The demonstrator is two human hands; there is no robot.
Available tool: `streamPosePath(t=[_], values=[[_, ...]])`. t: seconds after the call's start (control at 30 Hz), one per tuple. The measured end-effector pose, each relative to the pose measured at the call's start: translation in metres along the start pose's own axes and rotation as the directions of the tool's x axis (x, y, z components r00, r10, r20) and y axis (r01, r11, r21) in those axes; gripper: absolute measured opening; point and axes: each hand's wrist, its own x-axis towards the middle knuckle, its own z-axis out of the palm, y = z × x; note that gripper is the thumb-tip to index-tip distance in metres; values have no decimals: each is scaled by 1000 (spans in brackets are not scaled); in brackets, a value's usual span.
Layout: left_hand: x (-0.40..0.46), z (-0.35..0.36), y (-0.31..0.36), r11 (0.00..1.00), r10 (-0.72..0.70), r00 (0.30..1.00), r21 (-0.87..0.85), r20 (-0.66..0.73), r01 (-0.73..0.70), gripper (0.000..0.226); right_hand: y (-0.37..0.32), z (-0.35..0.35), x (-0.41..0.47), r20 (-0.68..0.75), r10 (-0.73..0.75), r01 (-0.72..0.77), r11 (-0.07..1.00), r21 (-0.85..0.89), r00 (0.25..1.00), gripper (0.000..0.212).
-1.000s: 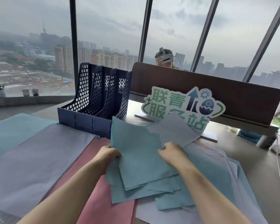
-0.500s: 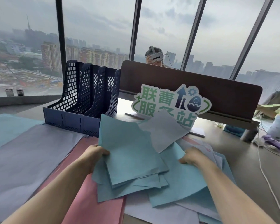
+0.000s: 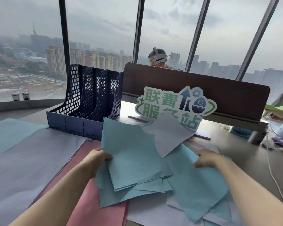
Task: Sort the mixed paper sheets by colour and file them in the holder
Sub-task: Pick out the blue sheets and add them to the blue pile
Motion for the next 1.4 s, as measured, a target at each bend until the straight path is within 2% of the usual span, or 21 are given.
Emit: streamPosePath(t=[0.13, 0.2, 0.33, 0.47, 0.5, 0.6, 0.77, 0.87, 0.93, 1.0, 1.03, 1.1, 1.17, 1.27, 1.33, 1.4], values=[[0, 0, 1, 1000, 2, 1000, -3, 1, -2, 21, -3, 0, -3, -29, -29, 27, 996, -83, 999, 49], [-1, 1, 2, 1000, -1, 1000, -2, 6, 1, 21, -1, -1, -3, -30, -9, 7, 998, -56, 1000, 59], [-1, 1, 2, 1000, -7, 1000, -10, 12, 7, 22, 3, -1, -1, -14, 31, -31, 999, -38, 999, 56], [-1, 0, 2, 1000, -8, 1000, -15, 5, 9, 22, 7, 1, 11, -2, 35, -35, 997, -63, 999, 78], [-2, 0, 2, 1000, -11, 1000, -13, 5, 11, 22, 5, 1, 8, 0, 39, -39, 997, -73, 999, 76], [-2, 0, 2, 1000, -16, 1000, -7, 6, 16, 21, 0, 0, -5, -45, -5, 2, 999, -54, 999, 48], [-2, -1, 3, 1000, -16, 1000, 4, 10, 16, 22, 0, 3, 0, -194, -44, 48, 999, 18, 980, 33], [-1, -1, 2, 1000, -19, 1000, 7, -3, 19, 22, 8, 6, 5, -164, -9, 43, 978, 203, 986, 31], [-1, -1, 2, 1000, -23, 1000, 2, 2, 23, 22, 18, 5, 2, -199, 60, 3, 953, 303, 978, 25], [-1, -2, 2, 1000, -26, 1000, 3, 8, 26, 22, 32, 2, -3, -253, 148, -49, 931, 361, 956, 5], [-1, -3, 2, 1000, -27, 1000, 10, 8, 27, 21, 40, 0, -5, -269, 184, -88, 939, 332, 945, 6], [0, -5, 2, 999, -29, 1000, 29, 0, 29, 20, 55, -3, -11, -331, 297, -178, 921, 346, 896, 12], [-1, -5, 2, 998, -27, 1000, 50, -1, 27, 20, 68, -5, -23, -410, 411, -173, 846, 505, 814, 17], [-3, -4, 3, 998, -16, 1000, 69, 7, 16, 20, 75, -6, -47, -582, 525, -3, 744, 668, 621, 21], [-7, -4, 4, 998, -3, 999, 66, 37, 0, 21, 72, -12, -64, -662, 560, 140, 701, 699, 499, 22], [-9, -5, 4, 999, 18, 996, 44, 84, -22, 25, 70, -26, -72, -694, 570, 256, 661, 705, 439, 20]])
